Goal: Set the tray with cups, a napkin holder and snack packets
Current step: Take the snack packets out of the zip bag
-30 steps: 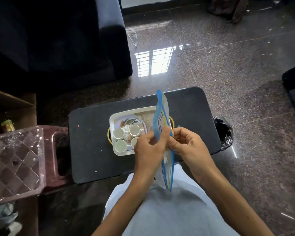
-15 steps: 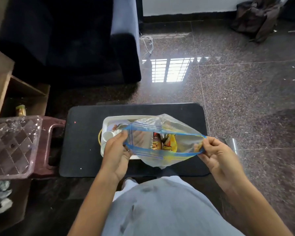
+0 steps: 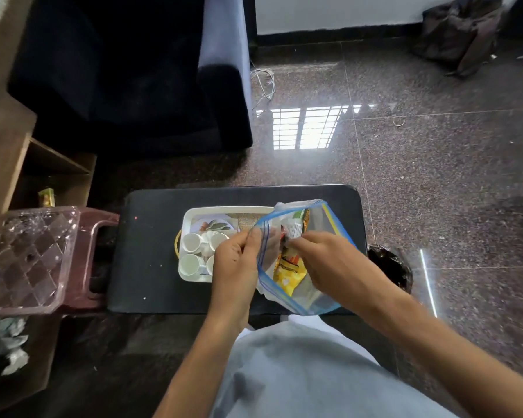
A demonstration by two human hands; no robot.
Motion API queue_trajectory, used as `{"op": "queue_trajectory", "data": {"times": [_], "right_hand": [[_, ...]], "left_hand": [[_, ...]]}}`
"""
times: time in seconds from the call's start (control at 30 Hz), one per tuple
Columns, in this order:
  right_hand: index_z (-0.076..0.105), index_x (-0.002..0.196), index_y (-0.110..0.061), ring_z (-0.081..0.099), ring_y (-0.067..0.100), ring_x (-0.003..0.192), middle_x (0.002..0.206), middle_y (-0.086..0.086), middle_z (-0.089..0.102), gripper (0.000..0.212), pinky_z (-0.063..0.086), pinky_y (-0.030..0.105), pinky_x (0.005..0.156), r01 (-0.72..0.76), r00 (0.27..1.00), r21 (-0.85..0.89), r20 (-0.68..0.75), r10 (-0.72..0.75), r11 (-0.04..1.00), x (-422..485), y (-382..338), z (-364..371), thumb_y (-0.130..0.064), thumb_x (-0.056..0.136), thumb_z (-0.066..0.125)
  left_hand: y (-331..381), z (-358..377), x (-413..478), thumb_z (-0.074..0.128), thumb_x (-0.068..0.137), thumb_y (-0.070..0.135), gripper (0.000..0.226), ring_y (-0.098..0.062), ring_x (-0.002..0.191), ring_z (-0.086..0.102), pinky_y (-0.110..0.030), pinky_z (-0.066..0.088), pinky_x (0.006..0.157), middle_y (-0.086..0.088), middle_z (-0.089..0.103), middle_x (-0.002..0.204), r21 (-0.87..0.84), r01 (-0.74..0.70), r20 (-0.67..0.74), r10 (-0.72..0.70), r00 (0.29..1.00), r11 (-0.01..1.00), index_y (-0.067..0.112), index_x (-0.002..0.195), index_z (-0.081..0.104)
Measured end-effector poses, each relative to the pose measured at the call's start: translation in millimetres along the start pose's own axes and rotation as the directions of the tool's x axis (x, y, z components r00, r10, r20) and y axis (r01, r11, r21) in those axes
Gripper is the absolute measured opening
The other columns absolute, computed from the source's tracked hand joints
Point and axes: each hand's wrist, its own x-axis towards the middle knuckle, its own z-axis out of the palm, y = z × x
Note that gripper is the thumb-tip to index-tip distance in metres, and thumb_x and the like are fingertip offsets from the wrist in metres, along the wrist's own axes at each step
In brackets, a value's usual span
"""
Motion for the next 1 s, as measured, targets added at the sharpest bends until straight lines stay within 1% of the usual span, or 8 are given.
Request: {"op": "queue_trajectory", "data": {"times": [0.07,0.13,0.23,0.43,0.6,0.7,0.87,1.0], "right_hand": [[0.059,0.117,-0.01,0.057,0.029,0.105,0.112,0.009,0.061,0.033,0.051,0.038,0.08,0.094,0.994,-0.226,0.071,-0.08,0.97,23,8,20,-0.001,0.088,0.047],[0.056,0.12,-0.009,0.053,0.029,0.109,0.115,0.009,0.058,0.036,0.05,0.037,0.084,0.212,0.975,-0.468,0.156,-0.155,0.858,37,13,36,-0.006,0.09,0.035],[0.059,0.115,-0.006,0.057,0.029,0.098,0.109,0.011,0.059,0.04,0.048,0.038,0.077,0.201,0.976,-0.599,0.191,-0.106,0.775,45,16,58,-0.011,0.089,0.029],[0.067,0.081,-0.011,0.065,0.028,0.071,0.079,0.009,0.067,0.006,0.051,0.039,0.058,0.199,0.977,-0.549,0.173,-0.122,0.812,57,-1,76,-0.005,0.077,0.067],[0.066,0.096,-0.015,0.058,0.027,0.088,0.095,0.008,0.06,0.032,0.049,0.04,0.077,0.186,0.976,-0.559,0.198,-0.089,0.808,64,-32,78,-0.009,0.092,0.035],[0.066,0.101,-0.01,0.055,0.032,0.093,0.104,0.012,0.057,0.034,0.045,0.044,0.084,0.156,0.972,-0.563,0.233,-0.025,0.811,67,-61,73,-0.007,0.095,0.032],[0.068,0.096,-0.011,0.062,0.029,0.084,0.092,0.008,0.063,0.056,0.052,0.042,0.076,0.126,0.973,-0.503,0.23,-0.009,0.855,52,-111,35,-0.012,0.08,0.014],[0.068,0.094,-0.02,0.067,0.022,0.084,0.092,-0.004,0.068,0.026,0.054,0.036,0.07,-0.093,0.986,-0.342,0.097,0.134,0.935,19,-121,-6,-0.017,0.079,0.047]], "left_hand": [[2,-7,-6,0.049,0.107,0.02,0.044,-0.017,0.099,0.079,-0.025,0.062,0.085,-0.002,0.083,0.099,0.013,-0.025,-0.006,0.025,1.0,1.0,0.03,0.081,0.084],[3,-15,-8,0.049,0.107,0.02,0.045,-0.016,0.098,0.079,-0.023,0.062,0.083,0.0,0.083,0.097,0.014,-0.028,0.009,0.028,1.0,1.0,0.031,0.081,0.084],[1,-29,-7,0.049,0.107,0.023,0.045,-0.022,0.102,0.078,-0.034,0.062,0.091,0.0,0.083,0.097,0.078,-0.036,0.031,0.034,0.999,0.996,0.039,0.082,0.083],[-4,-60,-5,0.05,0.107,0.025,0.036,-0.021,0.101,0.078,-0.039,0.063,0.089,0.0,0.083,0.099,0.128,0.02,0.081,-0.031,0.996,0.992,0.032,0.089,0.081],[1,-90,4,0.052,0.106,0.024,0.043,-0.037,0.109,0.073,-0.054,0.057,0.1,-0.014,0.081,0.101,0.045,0.064,0.041,-0.066,0.997,0.997,0.031,0.077,0.083],[0,-103,10,0.052,0.106,0.023,0.039,-0.037,0.109,0.074,-0.056,0.054,0.104,-0.015,0.081,0.102,0.015,0.085,0.057,-0.086,0.995,0.996,0.02,0.082,0.081],[-3,-115,14,0.052,0.106,0.02,0.037,-0.031,0.106,0.076,-0.057,0.055,0.102,-0.012,0.081,0.103,0.042,0.12,0.112,-0.124,0.986,0.992,0.016,0.081,0.079],[-3,-123,17,0.054,0.105,0.025,0.035,-0.033,0.104,0.071,-0.073,0.052,0.092,-0.018,0.077,0.108,0.088,0.144,0.159,-0.157,0.975,0.986,-0.001,0.097,0.075]]}}
